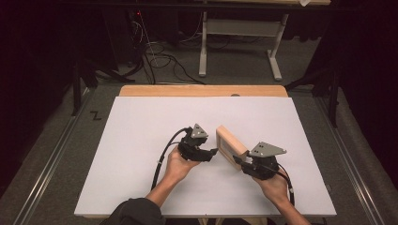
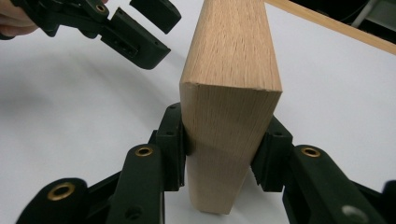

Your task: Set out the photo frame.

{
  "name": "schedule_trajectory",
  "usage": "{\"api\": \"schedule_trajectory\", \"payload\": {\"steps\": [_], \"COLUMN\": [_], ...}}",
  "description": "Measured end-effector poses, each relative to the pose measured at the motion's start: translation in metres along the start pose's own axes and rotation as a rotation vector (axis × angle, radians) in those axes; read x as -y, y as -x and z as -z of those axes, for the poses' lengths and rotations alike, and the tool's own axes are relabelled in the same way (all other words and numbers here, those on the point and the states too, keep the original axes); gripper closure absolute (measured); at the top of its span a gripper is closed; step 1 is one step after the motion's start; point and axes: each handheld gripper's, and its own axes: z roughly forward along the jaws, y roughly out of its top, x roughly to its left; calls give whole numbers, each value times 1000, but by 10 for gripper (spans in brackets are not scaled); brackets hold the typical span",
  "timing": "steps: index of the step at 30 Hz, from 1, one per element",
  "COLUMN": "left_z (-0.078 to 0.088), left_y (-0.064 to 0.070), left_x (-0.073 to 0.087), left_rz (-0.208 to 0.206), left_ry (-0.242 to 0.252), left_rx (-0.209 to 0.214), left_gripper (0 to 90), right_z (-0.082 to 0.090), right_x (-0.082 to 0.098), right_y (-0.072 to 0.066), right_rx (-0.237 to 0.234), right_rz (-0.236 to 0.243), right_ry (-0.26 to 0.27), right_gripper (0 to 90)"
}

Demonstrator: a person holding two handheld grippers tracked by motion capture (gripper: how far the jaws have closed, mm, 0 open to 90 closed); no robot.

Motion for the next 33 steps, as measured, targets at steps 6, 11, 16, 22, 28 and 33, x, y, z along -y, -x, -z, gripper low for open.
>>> {"api": "schedule_trajectory", "payload": {"steps": [6, 11, 16, 22, 28, 33], "left_z": [3, 4, 4, 1, -2, -3], "left_y": [-2, -4, -5, -5, 0, 0], "left_x": [0, 2, 3, 3, 0, 0], "left_rz": [-3, -8, -9, -4, -10, -7], "left_ry": [8, 0, -8, 9, 39, 37], "left_rx": [7, 15, 9, 15, 32, 40], "left_gripper": [375, 360, 353, 376, 456, 477], "right_z": [-1, -3, -4, -8, -9, -9], "right_x": [-1, -2, -5, -5, -3, -2], "right_y": [-1, 2, 3, 5, 8, 6], "right_rx": [-38, -72, -97, -144, -157, -149], "right_rz": [15, 28, 27, 52, 57, 63], "right_ry": [7, 12, 12, 15, -25, -45], "right_gripper": [621, 621, 622, 621, 618, 615]}}
